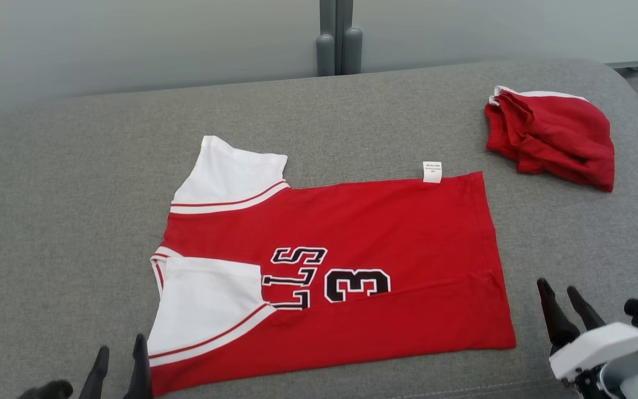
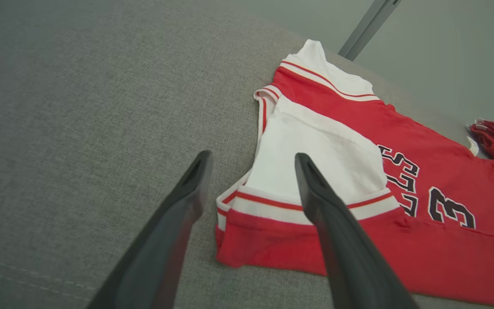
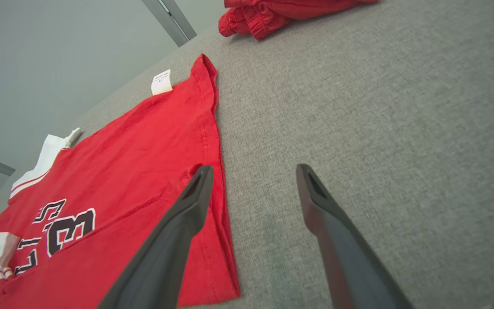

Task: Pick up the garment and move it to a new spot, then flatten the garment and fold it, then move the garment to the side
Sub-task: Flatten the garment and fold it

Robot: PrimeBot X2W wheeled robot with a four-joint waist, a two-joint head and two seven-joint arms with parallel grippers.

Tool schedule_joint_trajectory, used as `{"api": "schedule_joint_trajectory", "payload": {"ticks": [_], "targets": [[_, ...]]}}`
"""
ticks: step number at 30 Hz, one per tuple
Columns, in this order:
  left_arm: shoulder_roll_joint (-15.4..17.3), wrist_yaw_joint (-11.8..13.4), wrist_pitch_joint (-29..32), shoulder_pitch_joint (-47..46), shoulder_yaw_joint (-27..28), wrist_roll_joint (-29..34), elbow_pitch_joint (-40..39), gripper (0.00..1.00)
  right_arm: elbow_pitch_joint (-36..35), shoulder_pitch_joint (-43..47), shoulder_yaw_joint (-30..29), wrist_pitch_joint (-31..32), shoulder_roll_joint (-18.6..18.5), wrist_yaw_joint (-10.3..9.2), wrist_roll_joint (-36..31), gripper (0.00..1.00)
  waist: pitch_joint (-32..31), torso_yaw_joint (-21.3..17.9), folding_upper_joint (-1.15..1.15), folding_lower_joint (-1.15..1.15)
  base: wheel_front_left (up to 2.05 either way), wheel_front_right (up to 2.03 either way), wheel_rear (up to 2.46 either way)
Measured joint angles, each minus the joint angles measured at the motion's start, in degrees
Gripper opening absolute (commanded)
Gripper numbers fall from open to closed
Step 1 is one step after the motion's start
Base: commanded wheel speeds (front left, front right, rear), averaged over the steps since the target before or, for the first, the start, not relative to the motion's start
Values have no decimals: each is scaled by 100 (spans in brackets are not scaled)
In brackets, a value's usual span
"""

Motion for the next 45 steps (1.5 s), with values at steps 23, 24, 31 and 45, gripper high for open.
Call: {"api": "schedule_joint_trajectory", "payload": {"ticks": [23, 24, 31, 45], "targets": [[394, -98, 2016, -4013, -1428, 1383, 552, 100, 93, -3194, 866, 1831, -687, 81, -973, 100, 1192, 82, 0, 0, 0, 0, 0], [370, -97, 2094, -4149, -1430, 1412, 637, 100, 125, -3286, 887, 1900, -675, 109, -976, 100, 1265, 85, 0, 0, 0, 0, 0], [281, -47, 2525, -5053, -1390, 1546, 1190, 100, 301, -3854, 1110, 2260, -486, 180, -1074, 100, 1770, 59, 0, 0, 0, 0, 0], [330, 1, 2675, -6053, -1103, 1761, 2128, 100, 553, -4559, 1406, 2451, -201, 320, -1211, 100, 2444, -324, 0, 1, 0, 0, 0]]}}
